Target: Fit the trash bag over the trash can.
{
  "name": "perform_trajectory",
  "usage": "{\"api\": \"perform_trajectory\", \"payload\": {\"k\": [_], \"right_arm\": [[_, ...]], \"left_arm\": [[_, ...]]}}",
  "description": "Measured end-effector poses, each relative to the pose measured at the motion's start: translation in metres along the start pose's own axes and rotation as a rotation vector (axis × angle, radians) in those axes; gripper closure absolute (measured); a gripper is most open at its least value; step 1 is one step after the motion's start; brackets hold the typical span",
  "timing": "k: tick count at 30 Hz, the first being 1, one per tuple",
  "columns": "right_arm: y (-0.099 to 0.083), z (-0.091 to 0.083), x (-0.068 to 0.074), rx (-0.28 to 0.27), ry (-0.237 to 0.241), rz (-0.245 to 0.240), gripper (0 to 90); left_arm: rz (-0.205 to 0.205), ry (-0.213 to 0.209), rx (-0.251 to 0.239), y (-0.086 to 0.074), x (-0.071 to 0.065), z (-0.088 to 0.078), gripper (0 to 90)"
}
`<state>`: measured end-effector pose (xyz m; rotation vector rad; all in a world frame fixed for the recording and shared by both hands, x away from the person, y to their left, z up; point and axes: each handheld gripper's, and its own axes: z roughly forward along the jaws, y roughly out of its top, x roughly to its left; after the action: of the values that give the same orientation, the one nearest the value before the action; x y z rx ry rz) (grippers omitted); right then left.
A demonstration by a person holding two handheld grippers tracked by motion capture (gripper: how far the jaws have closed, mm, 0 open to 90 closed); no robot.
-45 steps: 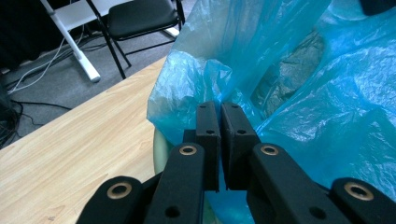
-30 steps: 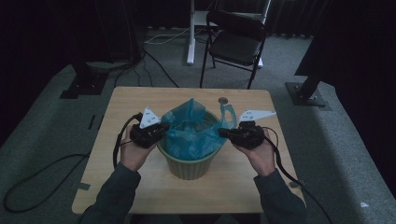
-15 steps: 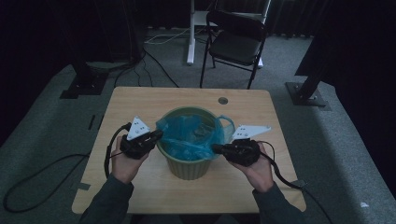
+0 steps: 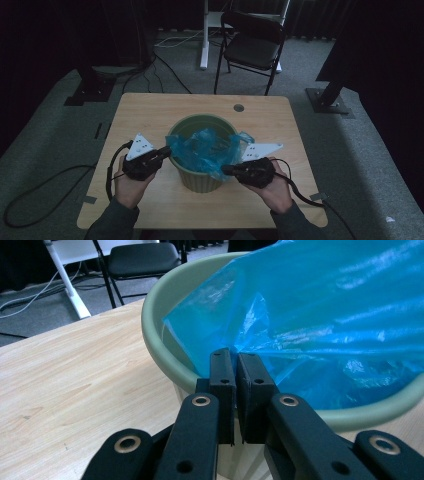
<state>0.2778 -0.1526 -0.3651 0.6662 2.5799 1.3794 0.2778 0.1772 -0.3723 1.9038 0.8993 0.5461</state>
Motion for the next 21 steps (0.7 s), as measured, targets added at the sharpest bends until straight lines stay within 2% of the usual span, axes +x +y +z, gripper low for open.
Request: {"api": "perform_trajectory", "payload": {"k": [4, 8, 11, 17, 21], "right_arm": [[-0.001, 0.004, 0.003, 0.009, 0.008, -0.023, 89.7], [-0.001, 0.006, 0.004, 0.009, 0.009, -0.04, 89.8], [-0.002, 0.006, 0.002, 0.004, 0.008, -0.047, 89.8], [-0.001, 0.009, -0.004, -0.002, -0.035, -0.064, 89.8], [-0.003, 0.011, -0.012, -0.013, -0.033, -0.039, 89.8]], "left_arm": [[-0.015, 0.001, -0.003, -0.004, -0.001, -0.005, 86.4], [-0.03, 0.003, 0.019, -0.011, -0.001, -0.005, 87.0], [-0.063, -0.011, 0.021, -0.014, 0.003, -0.002, 87.5], [-0.128, -0.042, 0.009, -0.014, 0.011, 0.009, 88.3], [-0.187, -0.084, -0.003, -0.016, 0.015, 0.014, 88.6]]}}
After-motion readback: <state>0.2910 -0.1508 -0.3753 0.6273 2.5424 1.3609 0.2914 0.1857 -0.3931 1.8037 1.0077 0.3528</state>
